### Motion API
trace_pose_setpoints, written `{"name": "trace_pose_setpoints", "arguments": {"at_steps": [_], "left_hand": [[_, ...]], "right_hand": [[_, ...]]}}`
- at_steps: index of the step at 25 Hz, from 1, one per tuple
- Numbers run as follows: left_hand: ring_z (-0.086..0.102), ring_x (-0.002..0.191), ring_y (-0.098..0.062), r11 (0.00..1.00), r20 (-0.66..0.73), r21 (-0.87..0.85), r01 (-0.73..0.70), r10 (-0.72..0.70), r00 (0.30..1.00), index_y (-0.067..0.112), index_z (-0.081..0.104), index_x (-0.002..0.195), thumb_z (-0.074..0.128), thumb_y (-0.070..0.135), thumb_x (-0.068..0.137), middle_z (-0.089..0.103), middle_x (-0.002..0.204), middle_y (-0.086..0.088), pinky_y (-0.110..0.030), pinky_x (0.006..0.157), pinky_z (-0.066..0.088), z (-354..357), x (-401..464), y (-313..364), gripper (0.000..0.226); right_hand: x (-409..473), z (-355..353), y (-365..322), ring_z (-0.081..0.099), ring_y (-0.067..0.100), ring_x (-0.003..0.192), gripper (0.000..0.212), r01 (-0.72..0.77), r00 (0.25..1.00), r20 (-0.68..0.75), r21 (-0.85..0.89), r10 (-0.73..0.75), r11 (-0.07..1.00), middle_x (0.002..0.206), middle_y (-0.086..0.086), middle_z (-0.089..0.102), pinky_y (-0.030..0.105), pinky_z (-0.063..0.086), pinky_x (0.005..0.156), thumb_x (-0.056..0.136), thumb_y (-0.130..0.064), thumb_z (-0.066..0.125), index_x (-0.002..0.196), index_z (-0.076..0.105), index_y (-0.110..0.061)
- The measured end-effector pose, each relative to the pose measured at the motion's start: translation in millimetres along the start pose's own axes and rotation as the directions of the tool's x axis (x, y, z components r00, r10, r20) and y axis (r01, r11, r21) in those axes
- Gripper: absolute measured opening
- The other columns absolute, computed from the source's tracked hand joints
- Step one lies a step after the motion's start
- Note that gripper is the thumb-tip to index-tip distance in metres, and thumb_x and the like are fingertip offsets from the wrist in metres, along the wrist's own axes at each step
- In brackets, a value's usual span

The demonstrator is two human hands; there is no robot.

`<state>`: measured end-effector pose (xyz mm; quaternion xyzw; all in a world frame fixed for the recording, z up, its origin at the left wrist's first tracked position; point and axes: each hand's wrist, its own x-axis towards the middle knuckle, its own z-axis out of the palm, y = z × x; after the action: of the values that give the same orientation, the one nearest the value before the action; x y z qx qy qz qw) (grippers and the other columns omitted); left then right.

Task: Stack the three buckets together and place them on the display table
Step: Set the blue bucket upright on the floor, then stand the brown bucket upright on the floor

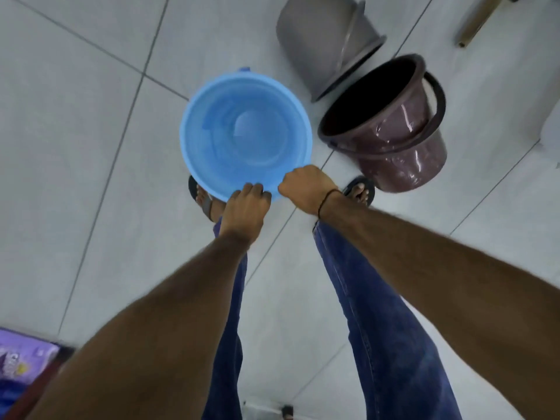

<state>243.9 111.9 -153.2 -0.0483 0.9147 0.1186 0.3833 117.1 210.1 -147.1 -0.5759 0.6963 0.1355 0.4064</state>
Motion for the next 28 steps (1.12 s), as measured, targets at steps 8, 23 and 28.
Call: {"name": "trace_pose_setpoints", "arguments": {"at_steps": [8,23,28], "left_hand": [[0.058,0.097,-0.027,0.994,-0.054,-0.051,0.101,-0.104,0.993,0.01,0.059,0.11,0.058,0.002,0.086,0.061,0.103,-0.008,-0.038,0.078,0.048,0.7,4.6,5.0,0.026],[0.045,0.134,-0.033,0.81,-0.232,-0.58,0.088,-0.268,0.935,0.005,0.031,0.15,0.052,0.011,0.097,0.046,0.148,-0.019,-0.046,0.111,0.043,-25.2,175.2,155.9,0.057],[0.063,0.112,-0.033,0.785,-0.197,-0.614,0.084,-0.255,0.947,0.012,0.049,0.132,0.048,0.014,0.1,0.062,0.128,-0.014,-0.048,0.092,0.057,-20.8,179.8,169.3,0.032]], "right_hand": [[0.7,-9.1,1.5,0.061,0.031,0.078,0.023,-0.026,0.999,-0.03,-0.099,0.023,0.995,0.089,0.009,0.061,0.034,0.036,0.058,0.083,0.006,0.051,0.096,0.061,-0.01],[-69.1,17.6,210.4,0.036,0.035,0.137,0.053,-0.126,0.992,-0.053,-0.333,0.115,0.934,0.147,0.024,0.04,0.047,0.028,0.116,0.095,-0.011,0.049,0.143,0.033,0.003],[-78.9,10.6,235.6,0.065,0.036,0.094,0.022,-0.07,0.997,-0.061,-0.286,0.055,0.956,0.101,0.015,0.069,0.052,0.052,0.084,0.088,-0.004,0.053,0.107,0.065,-0.007]]}}
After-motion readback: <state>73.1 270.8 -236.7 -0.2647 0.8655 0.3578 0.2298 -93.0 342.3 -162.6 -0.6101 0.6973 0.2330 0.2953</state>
